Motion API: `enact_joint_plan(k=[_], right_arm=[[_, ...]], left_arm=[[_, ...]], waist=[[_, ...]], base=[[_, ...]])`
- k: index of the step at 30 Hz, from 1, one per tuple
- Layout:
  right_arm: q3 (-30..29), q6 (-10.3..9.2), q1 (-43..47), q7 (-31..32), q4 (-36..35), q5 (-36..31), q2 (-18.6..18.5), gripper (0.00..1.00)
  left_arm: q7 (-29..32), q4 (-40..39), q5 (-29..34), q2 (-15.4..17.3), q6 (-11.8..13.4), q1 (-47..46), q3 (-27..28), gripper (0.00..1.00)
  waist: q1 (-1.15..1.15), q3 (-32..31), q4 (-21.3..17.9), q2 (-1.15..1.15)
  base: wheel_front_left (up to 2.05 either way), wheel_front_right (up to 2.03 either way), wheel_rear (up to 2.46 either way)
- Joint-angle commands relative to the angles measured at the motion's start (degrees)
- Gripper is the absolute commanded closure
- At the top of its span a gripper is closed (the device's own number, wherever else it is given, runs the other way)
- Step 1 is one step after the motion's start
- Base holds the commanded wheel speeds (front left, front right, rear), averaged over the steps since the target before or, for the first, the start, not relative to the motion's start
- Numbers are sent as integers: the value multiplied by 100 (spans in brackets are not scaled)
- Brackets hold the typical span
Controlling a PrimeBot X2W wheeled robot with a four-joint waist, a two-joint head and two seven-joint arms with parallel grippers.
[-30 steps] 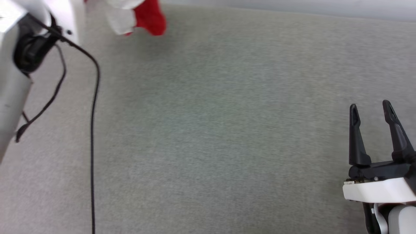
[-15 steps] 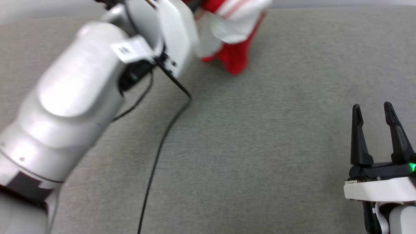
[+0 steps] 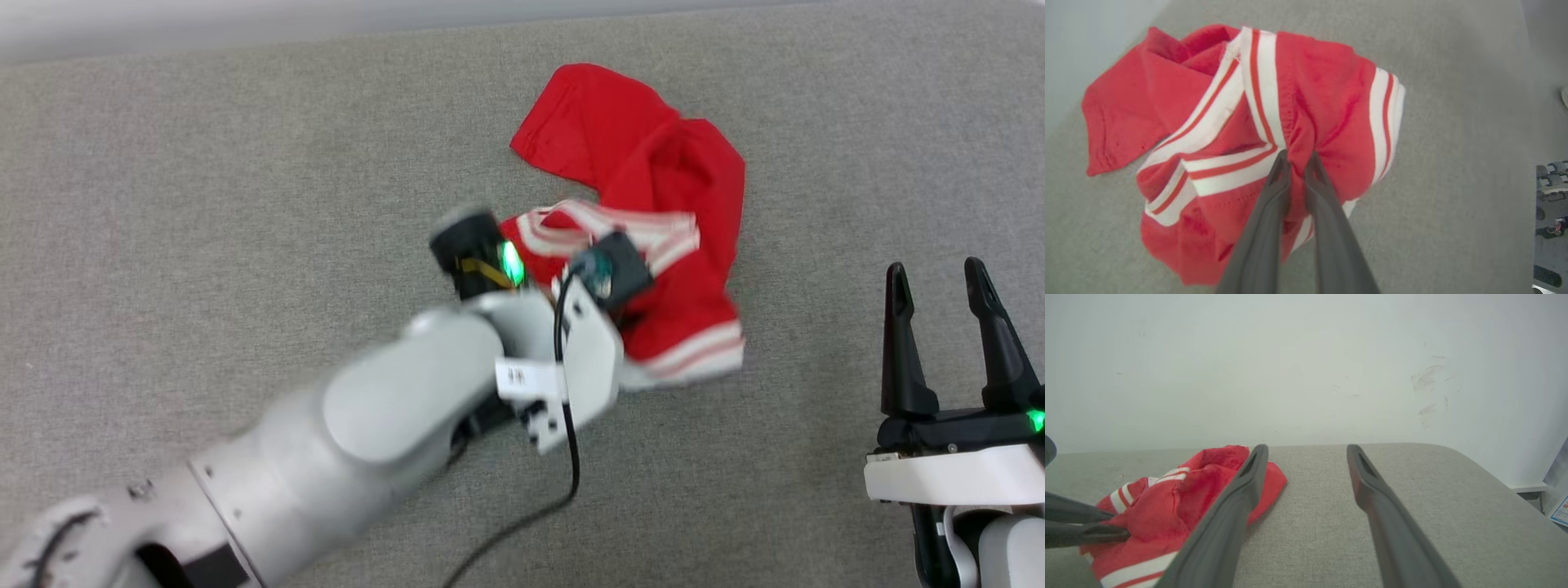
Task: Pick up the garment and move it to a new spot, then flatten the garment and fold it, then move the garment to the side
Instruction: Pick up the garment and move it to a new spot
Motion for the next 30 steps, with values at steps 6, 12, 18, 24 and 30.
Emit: enact_joint_plan(k=[6, 12, 18, 24, 30], right_arm=[[1, -4, 55, -12, 36, -26, 14, 0], [1, -4, 127, -12, 72, -58, 13, 0], [14, -4, 275, -12, 145, -88, 13, 0], [18, -4, 404, -12, 191, -114, 13, 0], [29, -4, 534, -12, 250, -121, 12, 0]], left_arm=[[-26, 289, -254, -201, -1, 675, -274, 100], [-367, 515, -236, -336, -3, 958, -302, 57], [-1505, 592, 14, -498, 333, 861, 37, 0], [-2402, 404, 281, -434, 872, 927, 343, 0], [-2964, 127, 342, -168, 1534, 1202, 894, 0]], waist=[[0, -54, 15, 0], [0, -146, 63, 0], [0, -447, 180, 0], [0, -715, 358, 0], [0, -952, 550, 0]], base=[[0, 0, 0], [0, 0, 0], [0, 0, 0], [0, 0, 0], [0, 0, 0]])
